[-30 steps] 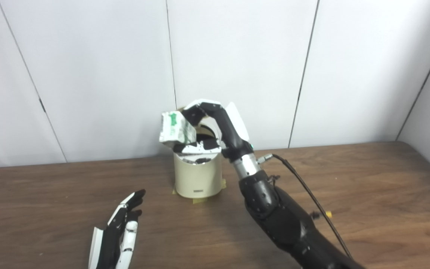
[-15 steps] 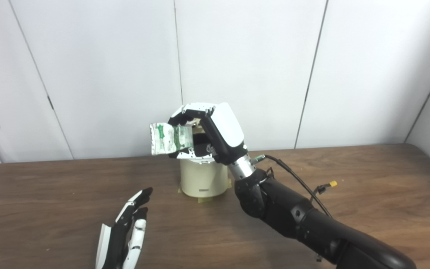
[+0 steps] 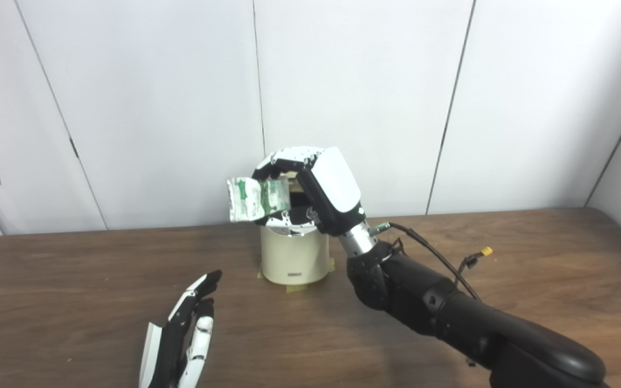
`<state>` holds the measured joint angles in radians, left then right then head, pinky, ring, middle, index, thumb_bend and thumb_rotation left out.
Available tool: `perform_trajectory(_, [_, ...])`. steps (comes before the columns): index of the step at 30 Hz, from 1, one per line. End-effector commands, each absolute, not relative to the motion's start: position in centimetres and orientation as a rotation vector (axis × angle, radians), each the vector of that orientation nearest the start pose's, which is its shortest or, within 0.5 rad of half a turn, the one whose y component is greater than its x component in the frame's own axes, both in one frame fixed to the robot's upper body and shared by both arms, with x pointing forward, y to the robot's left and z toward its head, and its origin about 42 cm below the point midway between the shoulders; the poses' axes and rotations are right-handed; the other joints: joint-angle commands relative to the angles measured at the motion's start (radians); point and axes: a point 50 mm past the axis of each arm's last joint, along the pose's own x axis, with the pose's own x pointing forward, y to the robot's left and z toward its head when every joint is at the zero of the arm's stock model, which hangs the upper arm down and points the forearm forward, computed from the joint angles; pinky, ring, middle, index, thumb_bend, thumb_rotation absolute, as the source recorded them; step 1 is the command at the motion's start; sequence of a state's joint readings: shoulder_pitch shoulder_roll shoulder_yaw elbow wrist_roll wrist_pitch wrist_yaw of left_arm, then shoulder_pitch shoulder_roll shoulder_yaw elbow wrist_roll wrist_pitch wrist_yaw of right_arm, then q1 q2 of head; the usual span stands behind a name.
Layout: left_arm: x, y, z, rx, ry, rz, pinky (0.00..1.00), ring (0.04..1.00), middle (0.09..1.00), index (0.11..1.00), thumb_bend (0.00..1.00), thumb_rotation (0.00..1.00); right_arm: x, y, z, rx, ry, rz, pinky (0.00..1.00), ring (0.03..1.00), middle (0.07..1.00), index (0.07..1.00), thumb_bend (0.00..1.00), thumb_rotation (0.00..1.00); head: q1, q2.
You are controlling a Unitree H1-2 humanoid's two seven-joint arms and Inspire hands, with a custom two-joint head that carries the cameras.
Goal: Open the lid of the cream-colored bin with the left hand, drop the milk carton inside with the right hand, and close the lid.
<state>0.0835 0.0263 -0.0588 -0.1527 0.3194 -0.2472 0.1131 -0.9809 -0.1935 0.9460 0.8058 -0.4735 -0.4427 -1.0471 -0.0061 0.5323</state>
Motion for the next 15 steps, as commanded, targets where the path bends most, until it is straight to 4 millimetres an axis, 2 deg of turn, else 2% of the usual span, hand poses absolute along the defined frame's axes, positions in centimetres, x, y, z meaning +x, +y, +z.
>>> perform_trajectory(1, [23.3, 21.2, 11.2, 0.349, -0.273, 0.038, 0.80, 0.851, 0.858, 0.838, 0.29, 0.94, 49.0, -7.5, 28.6, -0.675, -1.217, 0.047, 0.40, 0.447, 0.496, 0.475, 0.52, 0.00, -0.002, 0.002])
perform_trajectory(15, [23.1, 21.0, 11.2, 0.353, -0.271, 0.036, 0.81, 0.855, 0.855, 0.836, 0.27, 0.94, 49.6, -9.0, 27.5, -0.713, -1.170, 0.021, 0.41, 0.452, 0.492, 0.475, 0.52, 0.00, 0.003, 0.003])
